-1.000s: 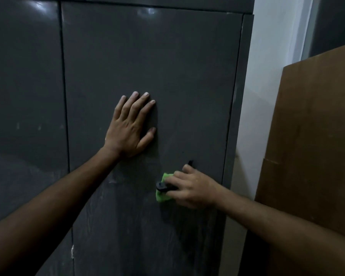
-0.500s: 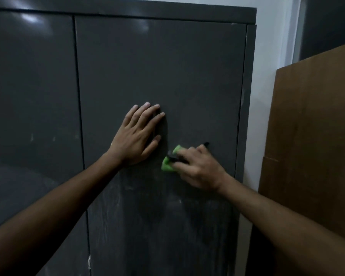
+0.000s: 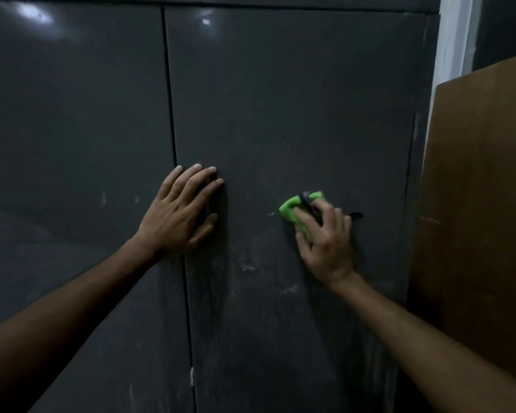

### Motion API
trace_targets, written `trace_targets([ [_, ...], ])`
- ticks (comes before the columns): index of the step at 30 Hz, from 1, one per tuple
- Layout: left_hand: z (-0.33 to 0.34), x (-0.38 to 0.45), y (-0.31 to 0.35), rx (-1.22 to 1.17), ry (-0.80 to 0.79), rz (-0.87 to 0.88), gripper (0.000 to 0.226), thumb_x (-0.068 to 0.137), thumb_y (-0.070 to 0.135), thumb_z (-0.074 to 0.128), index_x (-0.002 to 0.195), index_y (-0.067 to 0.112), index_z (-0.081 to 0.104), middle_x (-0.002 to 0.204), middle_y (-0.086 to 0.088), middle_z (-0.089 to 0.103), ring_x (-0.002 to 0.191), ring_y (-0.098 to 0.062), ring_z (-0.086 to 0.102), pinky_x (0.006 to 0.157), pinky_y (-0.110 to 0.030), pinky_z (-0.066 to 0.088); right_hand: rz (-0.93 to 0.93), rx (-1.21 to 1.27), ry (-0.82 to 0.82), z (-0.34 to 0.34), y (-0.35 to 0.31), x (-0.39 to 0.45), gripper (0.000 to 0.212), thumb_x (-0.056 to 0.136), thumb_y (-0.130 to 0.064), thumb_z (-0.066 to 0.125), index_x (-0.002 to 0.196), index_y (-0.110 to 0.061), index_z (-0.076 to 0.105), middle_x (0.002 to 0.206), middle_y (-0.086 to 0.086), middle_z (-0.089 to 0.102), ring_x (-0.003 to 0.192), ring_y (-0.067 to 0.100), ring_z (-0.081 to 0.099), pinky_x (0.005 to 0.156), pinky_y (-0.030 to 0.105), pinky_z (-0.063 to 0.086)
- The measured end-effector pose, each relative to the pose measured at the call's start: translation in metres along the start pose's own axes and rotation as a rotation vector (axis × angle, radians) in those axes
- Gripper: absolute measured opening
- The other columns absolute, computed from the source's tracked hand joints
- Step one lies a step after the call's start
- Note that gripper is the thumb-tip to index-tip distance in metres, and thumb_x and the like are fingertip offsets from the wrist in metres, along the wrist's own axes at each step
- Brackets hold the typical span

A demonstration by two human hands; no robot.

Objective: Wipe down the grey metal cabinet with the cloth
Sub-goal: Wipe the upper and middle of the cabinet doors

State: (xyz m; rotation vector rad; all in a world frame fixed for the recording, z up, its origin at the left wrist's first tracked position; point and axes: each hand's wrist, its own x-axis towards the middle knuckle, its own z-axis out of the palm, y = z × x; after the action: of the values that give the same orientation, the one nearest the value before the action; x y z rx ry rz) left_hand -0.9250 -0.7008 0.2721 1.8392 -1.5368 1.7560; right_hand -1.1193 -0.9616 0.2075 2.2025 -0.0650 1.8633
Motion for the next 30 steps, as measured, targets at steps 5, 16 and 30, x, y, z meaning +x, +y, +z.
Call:
trace_targets([
  [5,-0.005,-0.016,-0.027,-0.006,-0.01,0.011,0.07,0.101,0.049,0.045,0.157,0.007,0.044,0.164,-0.02,0.038,0.155,-0.039,0.03,0.13,-0.057,0.018,-0.965,0.061,-0.396,-0.001,-0.015,-0.019,0.02,0.103,-0.026,0.044,0.115,-0.026,0.06,0.125,0.011,0.067,0.091,0.027,0.062,0.077,0.038,0.048],
  [16,0.011,-0.035,-0.052,0.024,0.012,0.076,0.073,0.105,0.052,0.039,0.165,0.011,0.03,0.173,-0.013,0.023,0.162,-0.031,0.016,0.132,-0.054,0.014,-0.913,0.083,-0.376,0.017,-0.05,-0.017,0.02,0.097,-0.026,0.061,0.117,-0.026,0.063,0.123,0.01,0.07,0.089,0.026,0.066,0.075,0.037,0.049],
  [30,0.003,-0.045,-0.061,-0.015,0.028,0.073,0.069,0.105,0.048,0.044,0.162,0.009,0.036,0.17,-0.016,0.03,0.161,-0.034,0.021,0.131,-0.055,0.018,-0.739,0.042,-0.299,0.033,-0.087,0.008,0.022,0.092,-0.028,0.061,0.11,-0.029,0.073,0.126,0.009,0.067,0.089,0.025,0.062,0.077,0.039,0.042],
])
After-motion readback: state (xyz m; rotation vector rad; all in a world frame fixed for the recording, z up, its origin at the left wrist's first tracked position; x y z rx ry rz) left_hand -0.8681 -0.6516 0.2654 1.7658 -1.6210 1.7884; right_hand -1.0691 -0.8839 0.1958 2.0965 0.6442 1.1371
